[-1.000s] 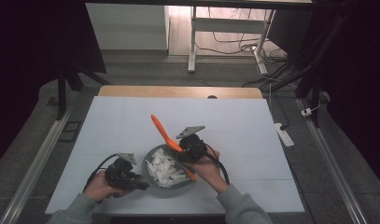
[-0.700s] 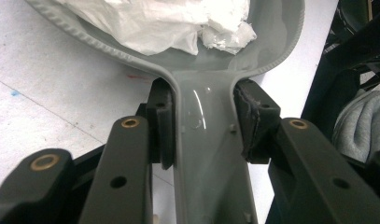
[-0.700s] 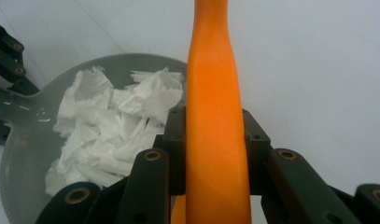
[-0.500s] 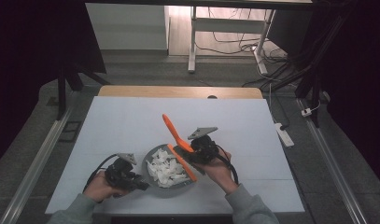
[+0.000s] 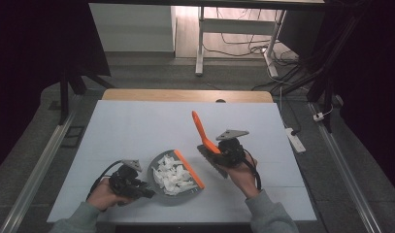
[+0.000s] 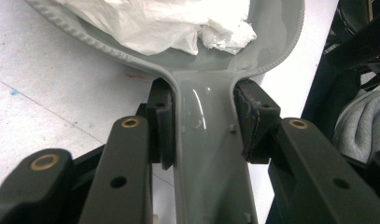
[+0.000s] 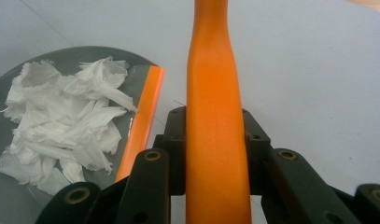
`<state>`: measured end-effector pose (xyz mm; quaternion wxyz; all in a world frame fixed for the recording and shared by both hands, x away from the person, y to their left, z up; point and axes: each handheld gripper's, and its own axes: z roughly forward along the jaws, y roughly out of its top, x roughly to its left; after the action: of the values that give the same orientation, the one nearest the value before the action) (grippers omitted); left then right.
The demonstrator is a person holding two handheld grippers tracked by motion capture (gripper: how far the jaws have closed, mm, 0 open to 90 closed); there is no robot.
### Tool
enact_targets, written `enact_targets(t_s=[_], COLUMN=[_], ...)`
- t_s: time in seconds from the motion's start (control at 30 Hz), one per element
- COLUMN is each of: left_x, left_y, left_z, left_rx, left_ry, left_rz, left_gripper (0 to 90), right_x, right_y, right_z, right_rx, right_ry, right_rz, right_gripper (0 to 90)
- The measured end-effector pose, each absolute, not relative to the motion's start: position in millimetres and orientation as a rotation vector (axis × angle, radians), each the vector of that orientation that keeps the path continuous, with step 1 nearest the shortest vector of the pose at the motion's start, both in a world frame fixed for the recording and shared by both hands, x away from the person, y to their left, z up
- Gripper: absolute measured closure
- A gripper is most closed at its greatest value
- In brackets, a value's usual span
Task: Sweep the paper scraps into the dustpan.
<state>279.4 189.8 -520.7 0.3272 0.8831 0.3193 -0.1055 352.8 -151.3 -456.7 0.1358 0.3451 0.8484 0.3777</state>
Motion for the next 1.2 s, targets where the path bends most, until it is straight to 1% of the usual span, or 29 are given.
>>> enact_targets(t_s=[0.63, 1.03, 1.2], left_x=[276.5, 271.4, 269.0], left_y=[190.0, 193.9, 196.7], left_z=[-518.9, -512.6, -509.0], left_rx=[2.303, 2.256, 2.216], left_ry=[0.824, 0.838, 0.870], left_rz=[-0.249, -0.179, -0.136], left_gripper=[61.6, 61.6, 61.6], right_x=[349.4, 342.4, 336.2], right_y=[-177.3, -191.8, -195.4], right_z=[-454.4, -451.4, -447.0], right_rx=[1.009, 0.998, 0.953], right_ry=[2.411, 2.378, 2.364], right_rz=[1.140, 1.216, 1.265], right_gripper=[70.3, 70.2, 70.2])
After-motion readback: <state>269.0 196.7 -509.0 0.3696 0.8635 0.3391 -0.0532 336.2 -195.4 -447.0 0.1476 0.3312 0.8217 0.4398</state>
